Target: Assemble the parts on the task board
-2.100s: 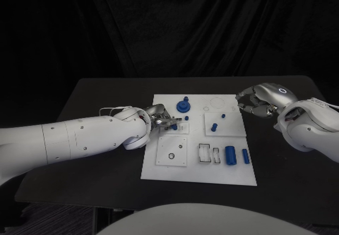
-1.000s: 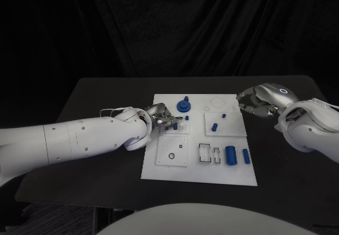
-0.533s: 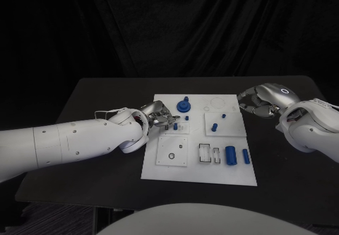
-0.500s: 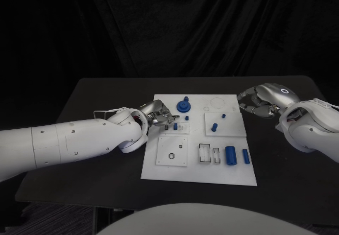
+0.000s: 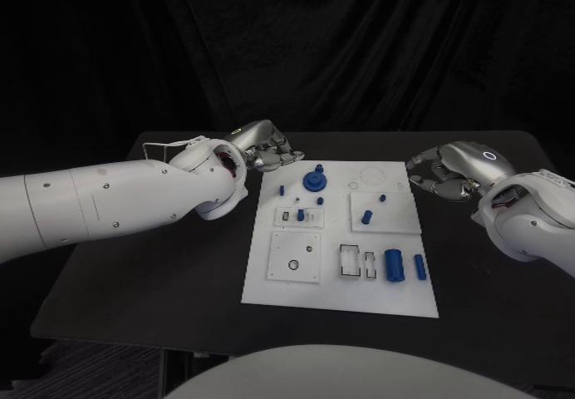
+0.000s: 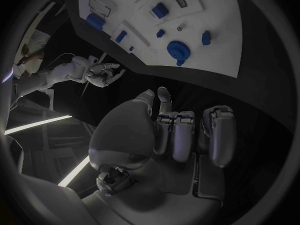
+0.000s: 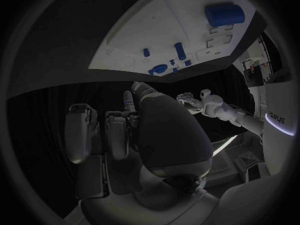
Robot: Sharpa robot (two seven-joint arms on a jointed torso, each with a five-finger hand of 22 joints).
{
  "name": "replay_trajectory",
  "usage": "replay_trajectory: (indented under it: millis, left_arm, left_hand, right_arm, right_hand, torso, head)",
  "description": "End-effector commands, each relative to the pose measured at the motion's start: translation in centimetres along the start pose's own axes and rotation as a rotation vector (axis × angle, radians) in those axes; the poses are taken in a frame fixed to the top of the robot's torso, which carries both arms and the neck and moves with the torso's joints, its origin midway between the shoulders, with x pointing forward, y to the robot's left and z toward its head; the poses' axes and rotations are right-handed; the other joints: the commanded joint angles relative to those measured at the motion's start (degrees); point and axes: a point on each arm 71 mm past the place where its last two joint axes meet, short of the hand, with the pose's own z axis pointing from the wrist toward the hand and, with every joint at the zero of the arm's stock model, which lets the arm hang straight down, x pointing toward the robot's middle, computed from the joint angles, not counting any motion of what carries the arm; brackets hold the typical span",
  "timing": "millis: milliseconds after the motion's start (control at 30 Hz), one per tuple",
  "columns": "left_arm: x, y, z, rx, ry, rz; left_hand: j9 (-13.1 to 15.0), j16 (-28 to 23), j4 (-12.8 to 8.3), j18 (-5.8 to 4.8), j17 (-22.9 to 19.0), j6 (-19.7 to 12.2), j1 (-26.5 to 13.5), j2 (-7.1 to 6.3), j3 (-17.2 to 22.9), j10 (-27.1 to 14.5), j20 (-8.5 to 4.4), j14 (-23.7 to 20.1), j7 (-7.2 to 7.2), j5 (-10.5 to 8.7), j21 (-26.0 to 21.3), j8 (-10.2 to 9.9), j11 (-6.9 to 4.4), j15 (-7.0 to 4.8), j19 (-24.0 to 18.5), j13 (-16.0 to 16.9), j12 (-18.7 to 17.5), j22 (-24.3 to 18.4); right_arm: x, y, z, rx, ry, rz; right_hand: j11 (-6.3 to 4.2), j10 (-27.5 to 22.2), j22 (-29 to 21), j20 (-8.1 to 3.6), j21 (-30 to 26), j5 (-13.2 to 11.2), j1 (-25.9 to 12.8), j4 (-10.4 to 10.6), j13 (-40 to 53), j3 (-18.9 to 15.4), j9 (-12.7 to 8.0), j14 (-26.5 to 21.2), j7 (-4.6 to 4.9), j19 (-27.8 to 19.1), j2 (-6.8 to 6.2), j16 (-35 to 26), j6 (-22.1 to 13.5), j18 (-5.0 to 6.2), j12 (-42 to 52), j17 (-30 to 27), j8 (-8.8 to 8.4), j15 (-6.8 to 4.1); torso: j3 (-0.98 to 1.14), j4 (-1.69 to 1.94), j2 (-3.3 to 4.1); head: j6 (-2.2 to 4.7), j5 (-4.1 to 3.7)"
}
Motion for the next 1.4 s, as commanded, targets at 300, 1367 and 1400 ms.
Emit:
replay_trajectory:
  millis: [300, 1367, 1400]
  left_arm:
    - [0.4, 1.5, 2.4, -0.165, 0.148, 0.114]
    - [1.6, 2.9, 3.8, -0.297, 0.317, 0.21]
    - [1.6, 2.9, 3.8, -0.297, 0.318, 0.21]
  left_hand:
    - [1.49, 0.15, 0.27, -0.23, 15.09, -1.95, -0.13, -0.24, 0.25, 5.97, -0.35, 6.16, 0.46, -1.74, 1.09, -0.64, -0.1, -0.25, 3.32, 15.07, -0.03, 13.16]
    - [-5.05, 0.15, 0.2, -0.32, 15.09, 1.87, -11.77, 3.57, -7.79, 5.97, -0.17, 6.16, 0.62, -5.56, 1.6, -5.67, 0.09, -0.07, 3.62, 15.07, -0.03, 13.29]
    - [-5.46, 0.15, 0.14, -0.32, 15.09, 2.17, -11.28, 3.54, -7.86, 5.97, -0.17, 6.16, 0.58, -5.21, 1.56, -5.91, 0.07, -0.08, 3.6, 15.07, -0.03, 13.28]
  right_arm:
    - [-0.3, 0.3, -0.1, -0.012, -0.045, 0.01]
    - [-0.4, 0.4, -0.1, -0.012, -0.065, 0.014]
    - [-0.4, 0.4, -0.1, -0.012, -0.065, 0.014]
  right_hand:
    - [-0.17, 2.41, 12.21, -0.44, 0.24, 0.45, -0.04, -0.18, 11.39, 0.43, -0.06, 5.54, 0.02, 1.58, -0.41, -0.05, 0.58, 0.78, 0.08, 13.74, -0.24, -0.43]
    - [-0.14, 3.24, 13.01, -0.56, 2.61, 1.47, -0.24, -0.25, 12.04, 0.78, -0.12, 6.04, 0.15, 2.88, -0.48, 1.71, 1.16, 0.2, 0.85, 15.05, -0.12, -0.51]
    - [-0.14, 3.24, 13.01, -0.56, 2.61, 1.48, -0.25, -0.24, 12.04, 0.78, -0.12, 6.04, 0.15, 2.88, -0.48, 1.71, 1.16, 0.2, 0.85, 15.05, -0.12, -0.51]
  torso:
    - [0.07, 0.21, 0.9]
    - [-0.15, 0.15, 1.6]
    - [-0.13, 0.08, 1.53]
  head:
    - [-0.01, -0.48]
    - [-0.01, -0.37]
    - [-0.01, -0.31]
